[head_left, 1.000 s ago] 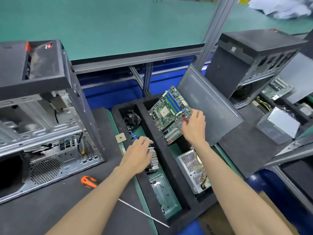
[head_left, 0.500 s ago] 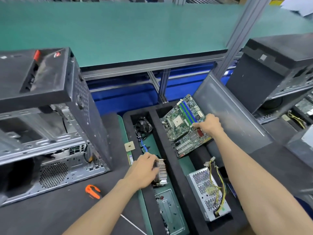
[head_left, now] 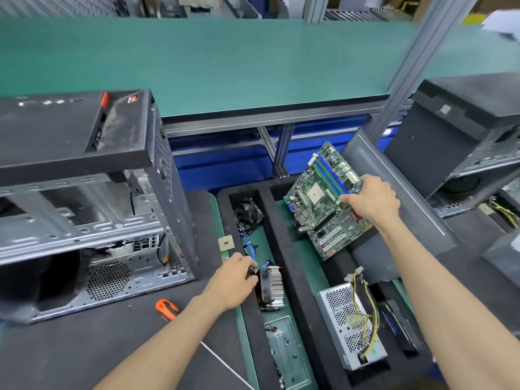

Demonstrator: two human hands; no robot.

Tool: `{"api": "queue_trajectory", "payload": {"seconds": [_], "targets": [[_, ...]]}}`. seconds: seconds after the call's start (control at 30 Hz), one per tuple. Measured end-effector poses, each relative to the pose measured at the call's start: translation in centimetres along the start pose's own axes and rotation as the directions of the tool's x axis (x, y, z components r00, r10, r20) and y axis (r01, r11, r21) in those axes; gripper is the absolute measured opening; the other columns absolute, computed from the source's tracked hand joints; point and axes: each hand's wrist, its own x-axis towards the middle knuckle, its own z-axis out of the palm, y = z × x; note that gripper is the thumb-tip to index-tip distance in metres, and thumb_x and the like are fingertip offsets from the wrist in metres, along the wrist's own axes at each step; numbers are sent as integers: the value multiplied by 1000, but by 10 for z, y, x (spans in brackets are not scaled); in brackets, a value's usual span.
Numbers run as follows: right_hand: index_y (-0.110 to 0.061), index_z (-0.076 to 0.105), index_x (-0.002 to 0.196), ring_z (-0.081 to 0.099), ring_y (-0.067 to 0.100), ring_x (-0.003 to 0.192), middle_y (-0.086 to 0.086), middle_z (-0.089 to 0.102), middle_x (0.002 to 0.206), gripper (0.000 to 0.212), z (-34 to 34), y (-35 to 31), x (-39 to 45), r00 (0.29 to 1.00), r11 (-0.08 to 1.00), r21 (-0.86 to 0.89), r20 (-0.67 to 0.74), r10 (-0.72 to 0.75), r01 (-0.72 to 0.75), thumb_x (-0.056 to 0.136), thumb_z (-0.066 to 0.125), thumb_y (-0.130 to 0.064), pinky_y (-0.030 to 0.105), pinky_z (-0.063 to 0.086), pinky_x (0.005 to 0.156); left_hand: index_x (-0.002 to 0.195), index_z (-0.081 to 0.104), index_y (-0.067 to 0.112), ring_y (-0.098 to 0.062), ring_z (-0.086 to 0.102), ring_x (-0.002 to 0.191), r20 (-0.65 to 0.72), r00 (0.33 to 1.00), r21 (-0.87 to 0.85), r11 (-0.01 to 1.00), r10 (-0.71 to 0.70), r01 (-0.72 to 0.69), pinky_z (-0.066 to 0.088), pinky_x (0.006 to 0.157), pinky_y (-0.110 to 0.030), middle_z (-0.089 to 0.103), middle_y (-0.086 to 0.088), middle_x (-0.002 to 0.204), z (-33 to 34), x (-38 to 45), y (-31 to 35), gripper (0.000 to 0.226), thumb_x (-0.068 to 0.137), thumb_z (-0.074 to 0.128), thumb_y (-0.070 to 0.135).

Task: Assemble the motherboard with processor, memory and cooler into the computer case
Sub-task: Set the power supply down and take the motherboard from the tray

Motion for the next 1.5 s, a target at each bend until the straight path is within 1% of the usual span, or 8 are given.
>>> {"api": "queue_trajectory", "payload": {"seconds": [0.27,0.4,0.5,0.77,0.93,1.2,1.4,1.5], "targets": [[-11,55,136,64,29,93,10,70,95,86,-98,0,-59,999,986,163,47,18,-25,67,88,-49,39,48,72,135,53,24,-16,52,113,-61,998,-194,981,8,-20,42,98,-34,53,2,124,-24,-19,22,38,97,53,33],[-2,61,116,56,6,49,11,69,81,66,-107,7,-102,985,935,341,168,43,-99,67,91,-35,29,36,56,142,46,23,-13,53,120,-86,996,-399,917,-13,-22,40,96,-25,55,1,135,-32,-36,28,45,98,54,30],[-9,60,96,58,5,77,6,61,114,56,-100,11,-133,967,891,432,253,29,-140,58,92,-34,29,37,61,145,40,22,-14,55,113,-121,992,-453,891,-23,-35,40,90,-25,54,1,133,-38,-48,25,48,100,53,30],[-1,50,139,51,26,127,8,50,147,88,-48,6,-197,881,844,488,471,-39,-224,65,90,-27,44,38,100,141,39,29,-13,51,108,-184,979,-364,931,-86,13,41,93,-32,41,3,127,-38,-99,-26,44,101,46,46],[-9,69,114,62,18,113,9,62,133,51,-24,-21,-217,766,909,386,628,-132,-160,69,89,-20,46,33,111,131,51,35,-1,60,99,-85,989,-445,893,-118,68,45,79,-21,62,16,114,-43,-126,-60,37,98,48,51],[-4,51,139,44,22,134,8,45,151,80,40,-98,-240,521,955,295,808,-273,42,71,89,-21,35,31,108,112,62,53,9,51,111,81,971,-712,669,-224,214,40,95,-24,54,36,120,-46,-167,-103,65,61,55,93],[-4,42,146,39,24,141,6,39,155,87,83,-162,-260,371,923,323,847,-380,207,75,86,-28,34,31,107,109,70,38,-4,60,110,28,880,-773,548,-473,319,41,98,-38,69,25,108,-37,-206,-157,53,75,60,78],[-6,50,140,50,23,126,6,48,148,83,99,-192,-270,344,894,317,840,-420,318,73,86,-38,34,39,100,86,70,58,15,63,81,-15,836,-789,520,-549,328,43,81,-30,69,35,83,-37,-225,-176,13,86,60,66]]}}
